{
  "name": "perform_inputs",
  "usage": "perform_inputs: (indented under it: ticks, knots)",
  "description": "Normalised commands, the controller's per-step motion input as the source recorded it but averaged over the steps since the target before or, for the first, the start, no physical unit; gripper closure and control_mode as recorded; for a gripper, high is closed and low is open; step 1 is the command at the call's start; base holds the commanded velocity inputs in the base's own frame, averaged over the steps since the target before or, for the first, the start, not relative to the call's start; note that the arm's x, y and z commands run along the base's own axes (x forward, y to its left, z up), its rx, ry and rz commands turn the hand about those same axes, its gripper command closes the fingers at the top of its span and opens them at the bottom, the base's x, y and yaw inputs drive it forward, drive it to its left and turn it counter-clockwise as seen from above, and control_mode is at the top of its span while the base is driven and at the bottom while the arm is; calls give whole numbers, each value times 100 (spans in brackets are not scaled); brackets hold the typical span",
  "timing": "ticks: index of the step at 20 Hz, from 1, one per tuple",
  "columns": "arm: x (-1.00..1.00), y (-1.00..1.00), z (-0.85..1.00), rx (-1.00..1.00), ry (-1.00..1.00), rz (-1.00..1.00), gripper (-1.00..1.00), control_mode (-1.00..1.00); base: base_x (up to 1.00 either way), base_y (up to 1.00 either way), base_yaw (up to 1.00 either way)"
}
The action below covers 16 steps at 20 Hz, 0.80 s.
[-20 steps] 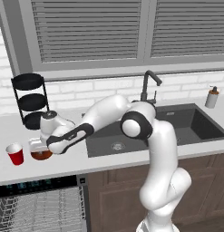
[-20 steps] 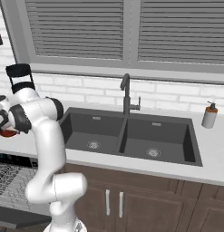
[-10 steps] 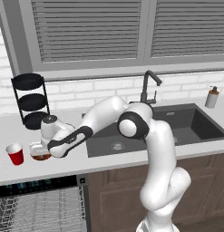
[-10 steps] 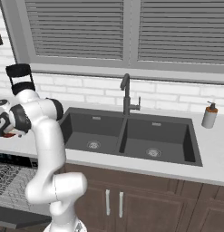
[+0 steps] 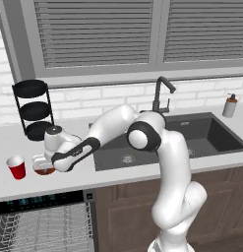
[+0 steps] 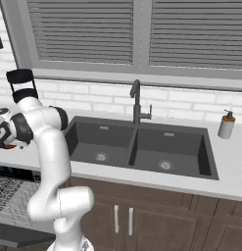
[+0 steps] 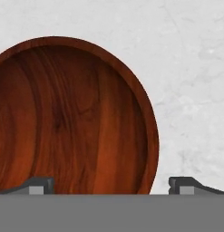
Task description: Pick up the cup and bowl from the counter, place them in the dishwasher, and close the dishwasher door.
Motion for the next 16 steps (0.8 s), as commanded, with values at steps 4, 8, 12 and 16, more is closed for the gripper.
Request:
perform_inputs:
  ticks: [4,8,12,16]
  knots:
    - [0,0,0,0,1,0,100,-100,0,0,0]
    - [0,1,0,0,1,0,100,-100,0,0,0]
    - [-1,1,0,0,1,1,100,-100,0,0,0]
    - [-13,-11,4,1,1,-2,100,-100,0,0,0]
